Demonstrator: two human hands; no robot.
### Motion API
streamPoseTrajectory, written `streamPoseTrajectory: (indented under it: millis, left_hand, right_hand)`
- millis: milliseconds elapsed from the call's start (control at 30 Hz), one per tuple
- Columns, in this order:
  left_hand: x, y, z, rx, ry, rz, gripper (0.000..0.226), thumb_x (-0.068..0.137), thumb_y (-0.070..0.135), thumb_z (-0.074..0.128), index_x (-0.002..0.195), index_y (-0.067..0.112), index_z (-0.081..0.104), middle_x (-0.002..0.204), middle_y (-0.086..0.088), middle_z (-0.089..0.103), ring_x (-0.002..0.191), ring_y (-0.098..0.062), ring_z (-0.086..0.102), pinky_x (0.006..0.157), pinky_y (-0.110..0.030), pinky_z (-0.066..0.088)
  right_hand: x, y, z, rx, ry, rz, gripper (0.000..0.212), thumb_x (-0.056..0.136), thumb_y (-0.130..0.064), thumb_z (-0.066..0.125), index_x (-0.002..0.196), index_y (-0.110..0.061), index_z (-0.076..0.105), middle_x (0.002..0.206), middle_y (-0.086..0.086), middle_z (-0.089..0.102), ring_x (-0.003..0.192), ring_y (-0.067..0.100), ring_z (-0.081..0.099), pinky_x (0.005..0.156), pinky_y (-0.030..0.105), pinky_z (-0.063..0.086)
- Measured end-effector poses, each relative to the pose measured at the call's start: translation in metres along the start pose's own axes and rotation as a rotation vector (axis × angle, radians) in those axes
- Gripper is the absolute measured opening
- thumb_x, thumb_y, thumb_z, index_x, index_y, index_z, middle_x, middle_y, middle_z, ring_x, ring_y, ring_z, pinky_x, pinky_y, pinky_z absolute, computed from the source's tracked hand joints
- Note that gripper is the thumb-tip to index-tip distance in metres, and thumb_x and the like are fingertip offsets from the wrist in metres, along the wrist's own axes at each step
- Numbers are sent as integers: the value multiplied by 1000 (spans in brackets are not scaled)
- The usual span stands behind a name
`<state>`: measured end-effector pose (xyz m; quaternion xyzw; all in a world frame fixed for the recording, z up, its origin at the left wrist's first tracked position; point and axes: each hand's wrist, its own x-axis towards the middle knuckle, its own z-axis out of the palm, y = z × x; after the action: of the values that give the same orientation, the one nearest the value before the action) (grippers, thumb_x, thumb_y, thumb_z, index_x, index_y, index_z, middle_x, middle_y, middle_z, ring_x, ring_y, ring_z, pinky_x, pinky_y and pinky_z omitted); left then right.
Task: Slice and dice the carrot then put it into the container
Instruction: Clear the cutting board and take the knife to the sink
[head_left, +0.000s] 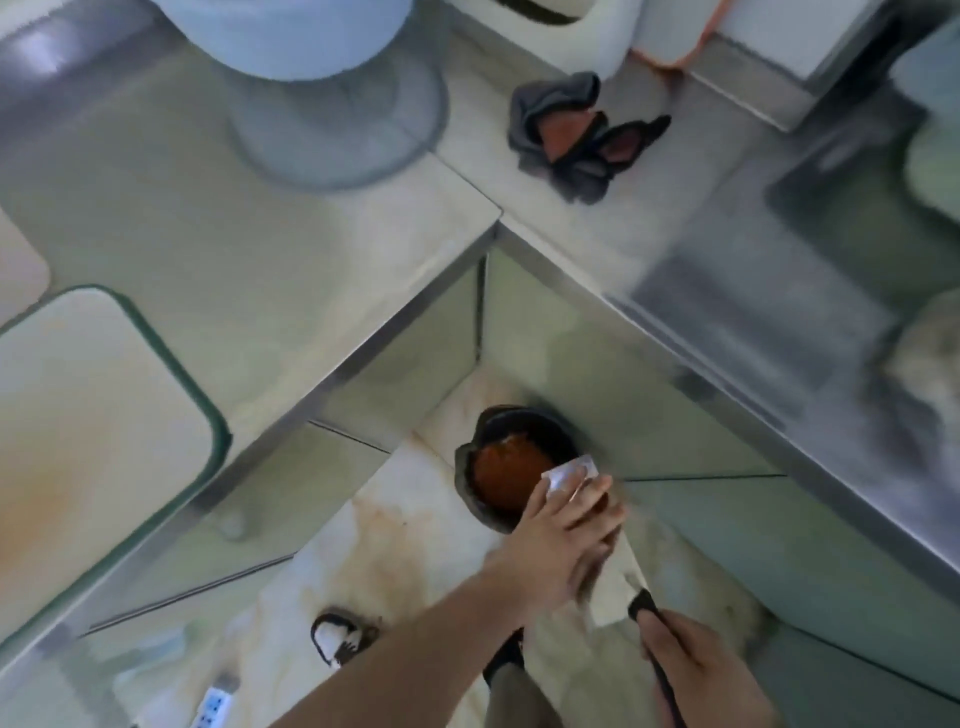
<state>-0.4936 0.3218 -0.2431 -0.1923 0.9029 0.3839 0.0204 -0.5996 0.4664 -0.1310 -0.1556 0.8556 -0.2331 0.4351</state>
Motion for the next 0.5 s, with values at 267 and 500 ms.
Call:
streamPoseTrajectory:
  millis: [267,500]
  left_hand:
    - [77,-49,38,43,-163,-262,65,100,55,5,161,35,14,170,4,-5,155,-17,-13,124,-39,-6]
    - [62,-56,43,17,-162,-407,59,109,41,15,162,22,-4,170,2,-7,156,-18,-10,128,-40,-1]
  right_hand:
    - [47,48,-15,-139,-36,136,37,91,-39,59,58,-21,60,57,-3,61,58,-3,55,58,6,39]
    - [63,56,-8,-184,-118,216,43,94,-45,53,62,-17,62,61,2,61,63,13,57,61,21,42]
